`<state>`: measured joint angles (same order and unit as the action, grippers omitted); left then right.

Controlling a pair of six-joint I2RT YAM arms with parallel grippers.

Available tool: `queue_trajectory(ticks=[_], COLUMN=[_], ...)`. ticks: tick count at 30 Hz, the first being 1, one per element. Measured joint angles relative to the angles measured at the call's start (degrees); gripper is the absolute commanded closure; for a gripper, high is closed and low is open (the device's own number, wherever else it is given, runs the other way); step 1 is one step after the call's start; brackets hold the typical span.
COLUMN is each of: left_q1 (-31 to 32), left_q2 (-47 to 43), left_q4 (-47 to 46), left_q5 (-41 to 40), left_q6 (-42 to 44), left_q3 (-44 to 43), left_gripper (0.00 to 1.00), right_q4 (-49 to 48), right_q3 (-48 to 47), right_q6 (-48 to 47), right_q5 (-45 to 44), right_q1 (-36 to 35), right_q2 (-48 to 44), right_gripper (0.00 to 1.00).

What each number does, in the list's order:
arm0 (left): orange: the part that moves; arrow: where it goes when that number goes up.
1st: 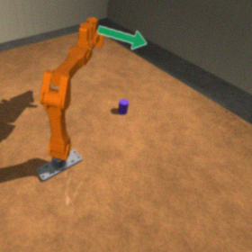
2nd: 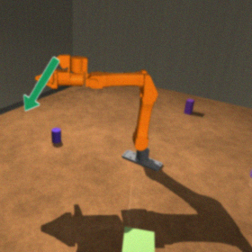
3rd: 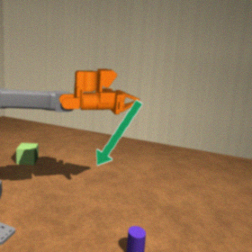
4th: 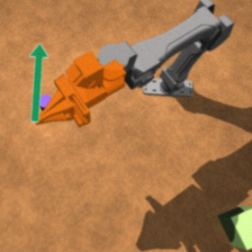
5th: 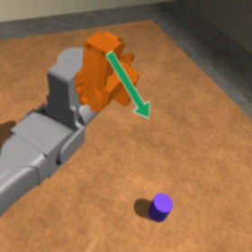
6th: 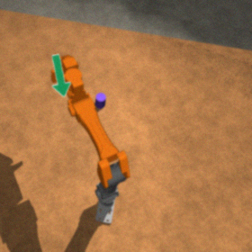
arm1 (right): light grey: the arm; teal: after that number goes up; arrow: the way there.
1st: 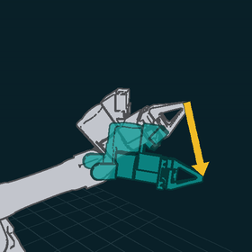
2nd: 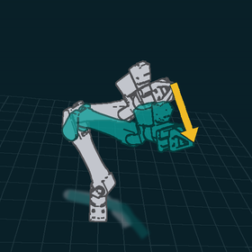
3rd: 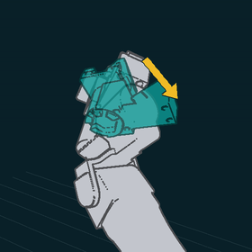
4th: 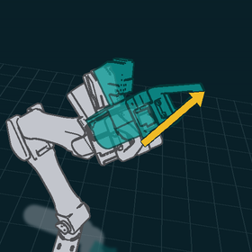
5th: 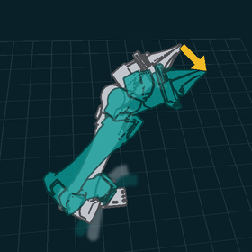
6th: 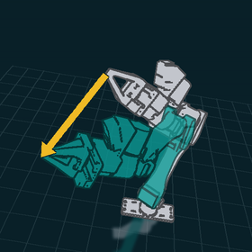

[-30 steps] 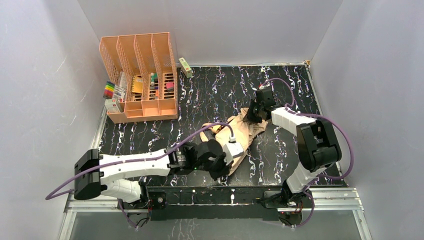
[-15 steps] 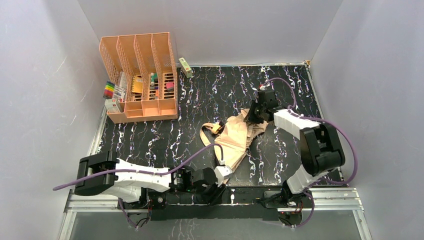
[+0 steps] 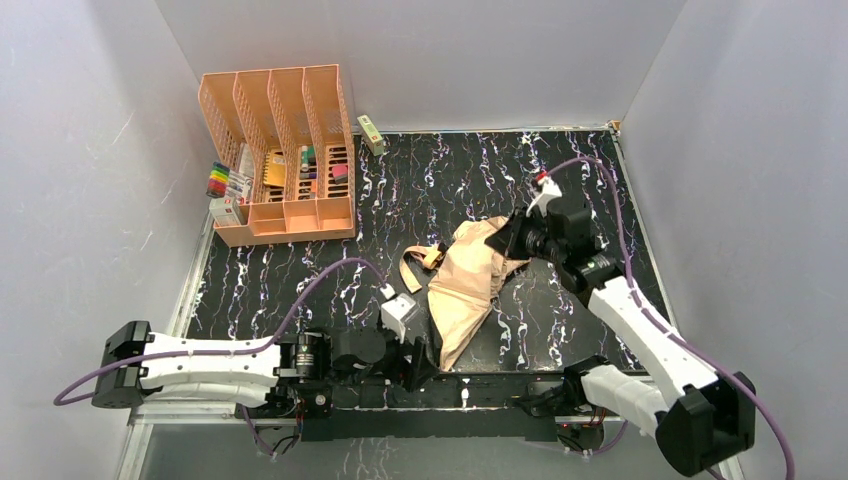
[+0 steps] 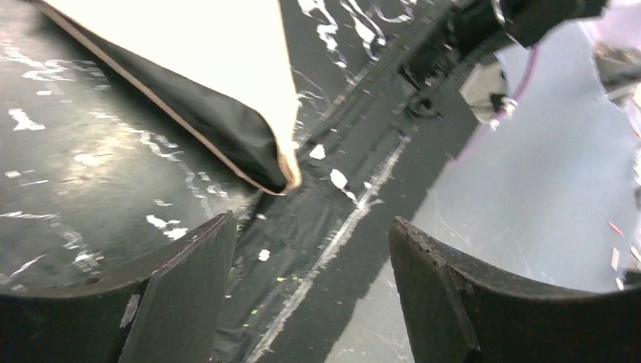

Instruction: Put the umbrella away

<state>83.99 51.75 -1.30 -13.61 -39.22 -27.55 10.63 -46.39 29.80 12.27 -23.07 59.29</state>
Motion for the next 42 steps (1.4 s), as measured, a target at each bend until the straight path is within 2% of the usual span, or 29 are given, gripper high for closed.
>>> queue_trajectory(ticks=[7, 10, 14, 26, 35, 38, 42], left_q1=[-1.5, -4.7, -12.5, -27.0, -35.1, -37.8, -41.7], left_q2=[0.9, 2.6, 4.6, 11.0, 23.7, 26.8, 32.3], left_q4=[7.1, 7.1, 5.3, 4.5, 3.5, 3.6, 4.7], left_q5=[-10.5, -10.8, -8.3, 0.8, 9.7, 11.3, 13.5], left_q6=[-1.5, -0.5, 1.2, 4.9, 8.3, 9.2, 10.4], left_q3=[-4.3, -6.6, -8.3, -17.0, -28.2, -31.6, -39.0], left_gripper=[0.24, 0.24, 0.23, 0.16, 0.07, 0.02, 0.02], right_q4=[1.3, 0.7, -2.3, -7.2, -17.2, -21.4, -23.1], right_q3=[10.9, 14.5, 17.0, 18.1, 17.3, 15.1, 12.7], right_q6=[7.5, 10.5, 13.7, 15.2, 9.7, 5.8, 0.7], right_q5=[0.4, -0.4, -3.0, -11.5, -12.9, -11.2, -9.1], right_q1=[-9.1, -13.2, -16.1, -16.4, -13.7, -11.4, -9.9], right_q2=[-5.9, -5.5, -1.0, 12.9, 19.7, 23.9, 26.7], right_gripper=[0.89, 0.90, 0.91, 0.93, 0.93, 0.91, 0.81])
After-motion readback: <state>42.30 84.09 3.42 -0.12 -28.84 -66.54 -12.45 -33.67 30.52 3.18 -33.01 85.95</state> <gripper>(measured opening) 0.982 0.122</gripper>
